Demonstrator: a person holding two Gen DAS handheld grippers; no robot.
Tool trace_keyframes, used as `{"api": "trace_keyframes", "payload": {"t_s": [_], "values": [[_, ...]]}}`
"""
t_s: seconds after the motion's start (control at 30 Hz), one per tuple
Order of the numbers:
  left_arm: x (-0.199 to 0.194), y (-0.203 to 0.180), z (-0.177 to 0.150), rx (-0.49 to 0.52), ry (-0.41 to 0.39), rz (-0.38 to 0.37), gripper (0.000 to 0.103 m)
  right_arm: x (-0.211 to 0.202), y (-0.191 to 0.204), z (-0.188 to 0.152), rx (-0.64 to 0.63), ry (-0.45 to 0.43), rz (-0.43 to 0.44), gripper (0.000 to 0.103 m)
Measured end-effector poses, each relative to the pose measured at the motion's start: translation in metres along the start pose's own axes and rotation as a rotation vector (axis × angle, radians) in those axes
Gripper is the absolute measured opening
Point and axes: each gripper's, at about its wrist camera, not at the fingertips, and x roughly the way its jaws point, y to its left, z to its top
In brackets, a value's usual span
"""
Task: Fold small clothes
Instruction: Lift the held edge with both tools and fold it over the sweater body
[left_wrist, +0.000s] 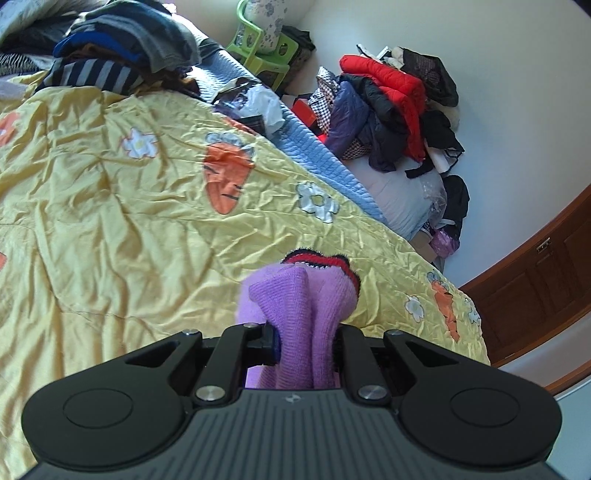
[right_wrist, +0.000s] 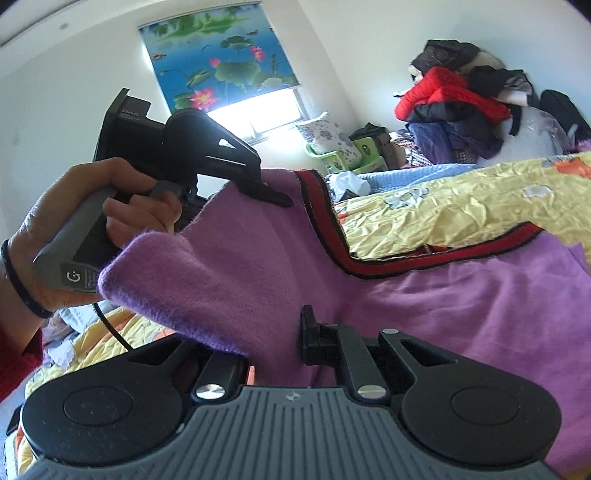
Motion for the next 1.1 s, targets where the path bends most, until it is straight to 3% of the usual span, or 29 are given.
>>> {"api": "trace_keyframes", "payload": {"t_s": [0.73,1.1], "values": [[0.044,-0.100,-0.053,0.190,0.007,0.035,0.012,-0.050,-0.084,-0.005,0.160,-0.055,-0.074,0.010],[0.073,-0.151,-0.082,0.285,-0.001,0.045,0.012,-0.061,-0.137,-0.007,0.315,-0.070,-0.092,0.010]]}}
